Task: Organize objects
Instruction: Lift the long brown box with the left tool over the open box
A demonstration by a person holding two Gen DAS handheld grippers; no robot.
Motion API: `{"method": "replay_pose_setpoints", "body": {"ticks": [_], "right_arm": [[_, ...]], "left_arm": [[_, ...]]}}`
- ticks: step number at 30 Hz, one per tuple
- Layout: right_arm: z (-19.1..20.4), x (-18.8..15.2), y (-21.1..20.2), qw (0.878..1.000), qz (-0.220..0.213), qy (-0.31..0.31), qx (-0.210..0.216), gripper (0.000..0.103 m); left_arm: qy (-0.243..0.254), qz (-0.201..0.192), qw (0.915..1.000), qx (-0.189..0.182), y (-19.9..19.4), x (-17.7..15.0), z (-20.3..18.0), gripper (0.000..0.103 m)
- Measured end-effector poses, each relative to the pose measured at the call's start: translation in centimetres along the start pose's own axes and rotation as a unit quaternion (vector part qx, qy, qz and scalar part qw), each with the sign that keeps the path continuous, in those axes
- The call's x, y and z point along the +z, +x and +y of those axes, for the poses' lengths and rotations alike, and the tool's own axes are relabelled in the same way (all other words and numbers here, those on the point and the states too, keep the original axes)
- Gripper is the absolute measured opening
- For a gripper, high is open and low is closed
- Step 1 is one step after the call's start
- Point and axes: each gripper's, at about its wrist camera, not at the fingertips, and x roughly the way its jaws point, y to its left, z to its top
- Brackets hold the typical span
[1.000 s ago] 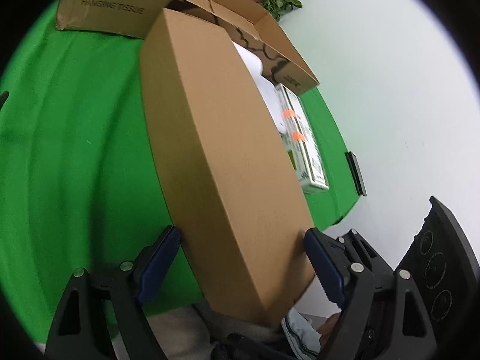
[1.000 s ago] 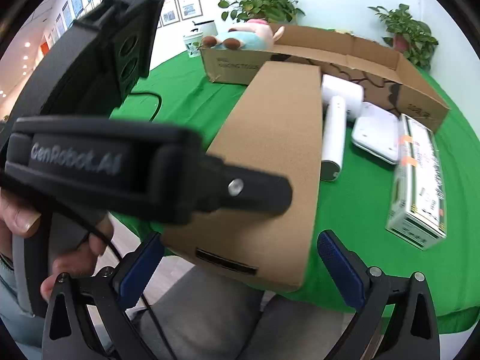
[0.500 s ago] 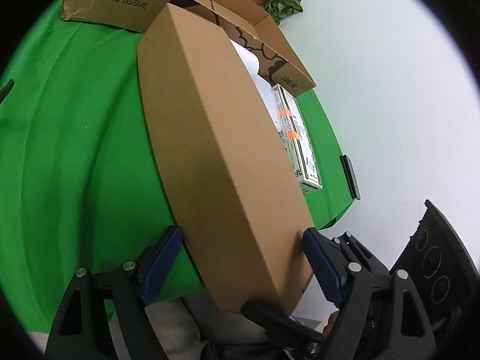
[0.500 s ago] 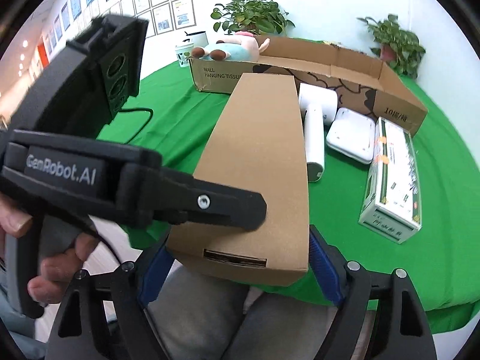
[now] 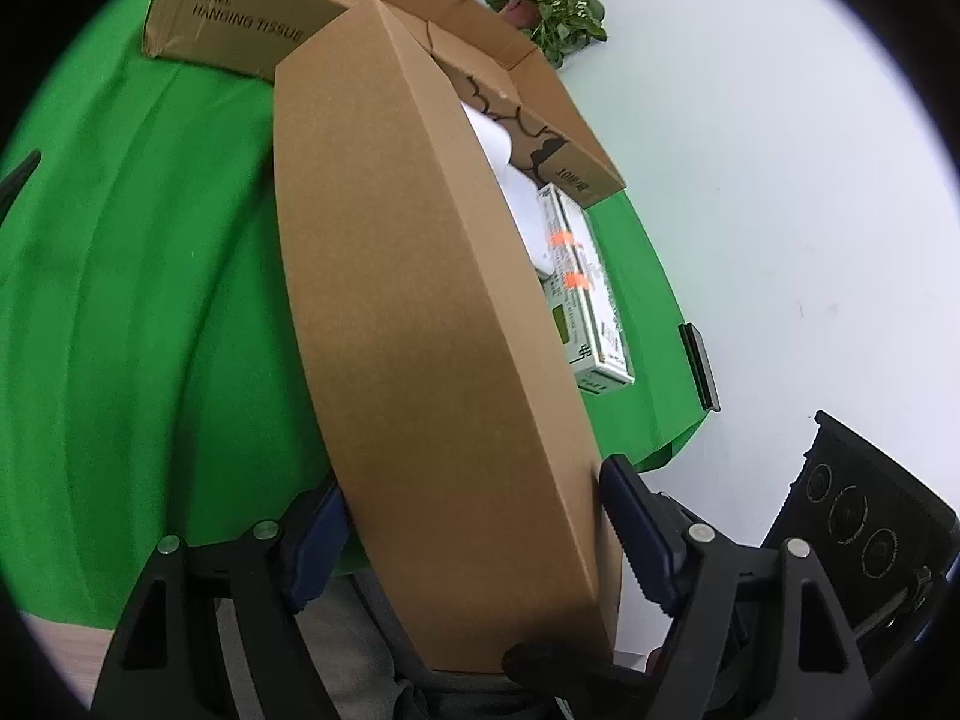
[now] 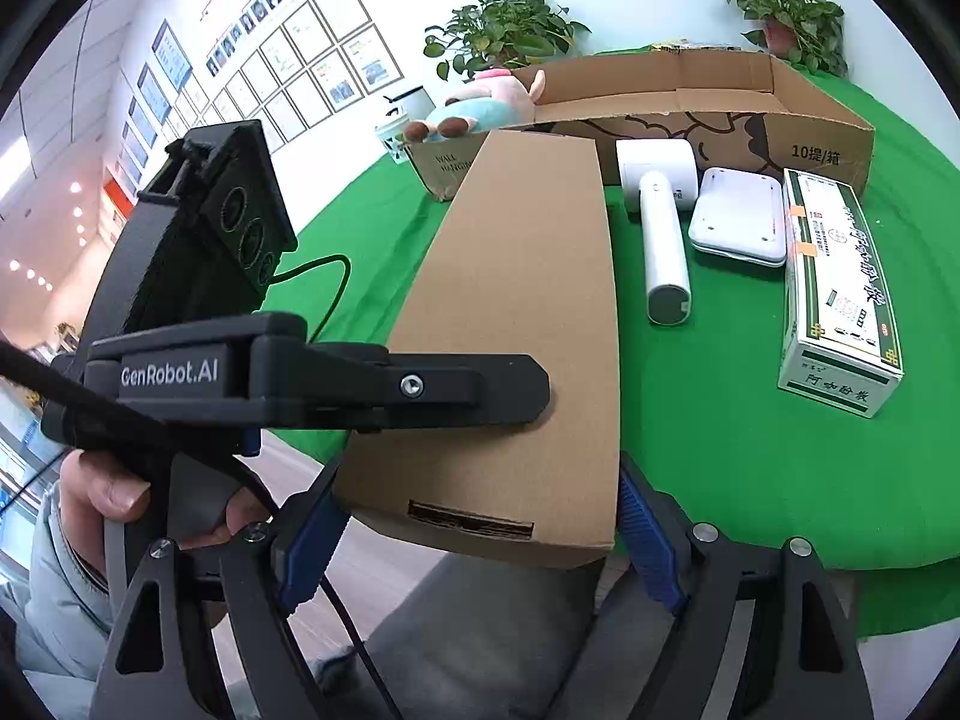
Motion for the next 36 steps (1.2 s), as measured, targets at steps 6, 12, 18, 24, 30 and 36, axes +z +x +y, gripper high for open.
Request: {"method": "replay_pose_setpoints", "body": {"ticks": [6, 12, 18, 24, 30, 36], "right_arm": [[1.1, 1.0, -1.7, 0.999, -0.047, -0.018, 0.001, 0.080], [1.7, 3.3, -3.8, 0.994, -0.110, -0.025, -0.008, 0.079], [1.7, 6.2, -5.4, 0.988, -0.149, -0.028, -0.017, 0.079], [1.3, 9.9, -5.6, 0.986, -0.162, -0.025, -0.006, 0.079], [1.3, 14.0, -5.1, 0.986, -0.162, -0.022, 0.017, 0.079], [1.0, 18.4, -3.7, 0.988, -0.148, -0.013, 0.039, 0.079]], "left_arm": [[0.053, -0.034, 0.9979, 0.018, -2.3, 1.3, -2.8, 0.078], [0.110, -0.073, 0.9910, 0.019, -4.3, 3.8, -6.2, 0.077], [0.140, -0.096, 0.9854, 0.017, -5.6, 6.4, -8.4, 0.075], [0.152, -0.112, 0.9817, 0.025, -5.9, 9.9, -9.6, 0.072], [0.141, -0.128, 0.9812, 0.032, -8.2, 13.4, -9.2, 0.070], [0.130, -0.137, 0.9809, 0.046, -8.6, 16.8, -8.9, 0.069]]}}
